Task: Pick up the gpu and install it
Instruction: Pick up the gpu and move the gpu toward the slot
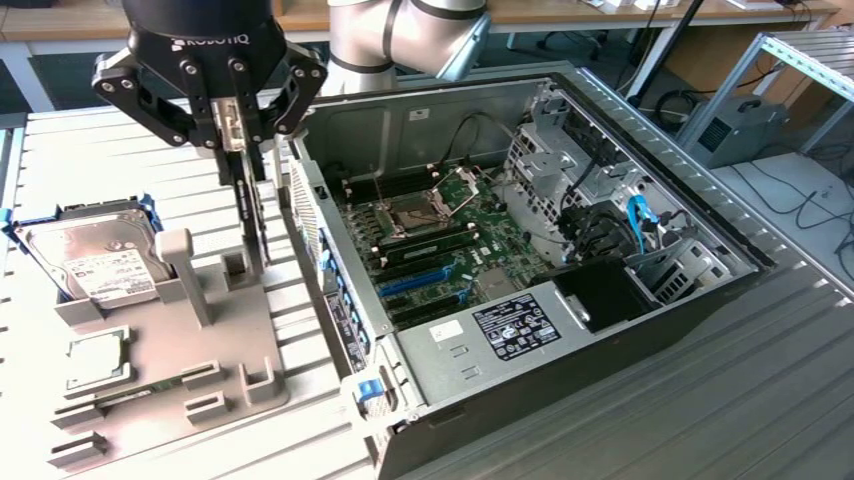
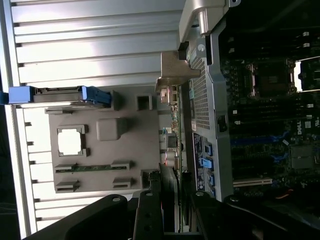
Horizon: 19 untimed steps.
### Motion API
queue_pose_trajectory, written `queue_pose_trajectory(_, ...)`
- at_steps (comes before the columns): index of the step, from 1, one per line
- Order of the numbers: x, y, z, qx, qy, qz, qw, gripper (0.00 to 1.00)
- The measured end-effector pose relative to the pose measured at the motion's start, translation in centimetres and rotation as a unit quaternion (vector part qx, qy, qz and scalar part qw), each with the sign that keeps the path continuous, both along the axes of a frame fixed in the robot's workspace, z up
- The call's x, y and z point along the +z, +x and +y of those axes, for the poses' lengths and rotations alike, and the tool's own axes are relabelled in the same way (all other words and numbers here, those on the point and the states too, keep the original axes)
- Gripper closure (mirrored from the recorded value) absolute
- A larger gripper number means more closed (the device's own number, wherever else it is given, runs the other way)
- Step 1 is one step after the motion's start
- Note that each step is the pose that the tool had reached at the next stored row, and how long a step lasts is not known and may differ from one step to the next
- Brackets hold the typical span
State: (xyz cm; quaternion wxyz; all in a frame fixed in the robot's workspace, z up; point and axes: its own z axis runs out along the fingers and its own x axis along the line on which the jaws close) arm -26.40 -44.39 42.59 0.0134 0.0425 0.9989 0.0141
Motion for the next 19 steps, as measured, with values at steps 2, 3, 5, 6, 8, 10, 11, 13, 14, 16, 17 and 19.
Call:
queue_pose_trajectory(2,0.00,0.1,0.00,0.000,-0.0004,0.0000,1.0000,0.73)
queue_pose_trajectory(3,0.00,0.2,0.00,0.000,-0.0006,0.0000,1.0000,0.73)
queue_pose_trajectory(5,0.00,0.4,0.00,0.000,-0.0010,0.0000,1.0000,0.73)
queue_pose_trajectory(6,0.00,0.4,0.00,0.000,-0.0013,0.0000,1.0000,0.73)
queue_pose_trajectory(8,0.00,0.7,0.00,0.000,-0.0019,0.0000,1.0000,0.73)
queue_pose_trajectory(10,0.00,0.8,0.00,0.000,-0.0023,0.0000,1.0000,0.73)
queue_pose_trajectory(11,0.00,0.8,0.00,0.000,-0.0025,0.0000,1.0000,0.73)
queue_pose_trajectory(13,0.00,0.9,0.00,0.000,-0.0030,0.0000,1.0000,0.73)
queue_pose_trajectory(14,0.00,1.1,0.00,0.000,-0.0035,0.0000,1.0000,0.73)
queue_pose_trajectory(16,0.00,1.2,0.00,0.000,-0.0042,0.0000,1.0000,0.73)
queue_pose_trajectory(17,0.00,1.3,0.00,0.000,-0.0044,0.0000,1.0000,0.73)
queue_pose_trajectory(19,0.00,1.4,0.00,0.000,-0.0049,0.0000,1.0000,0.73)
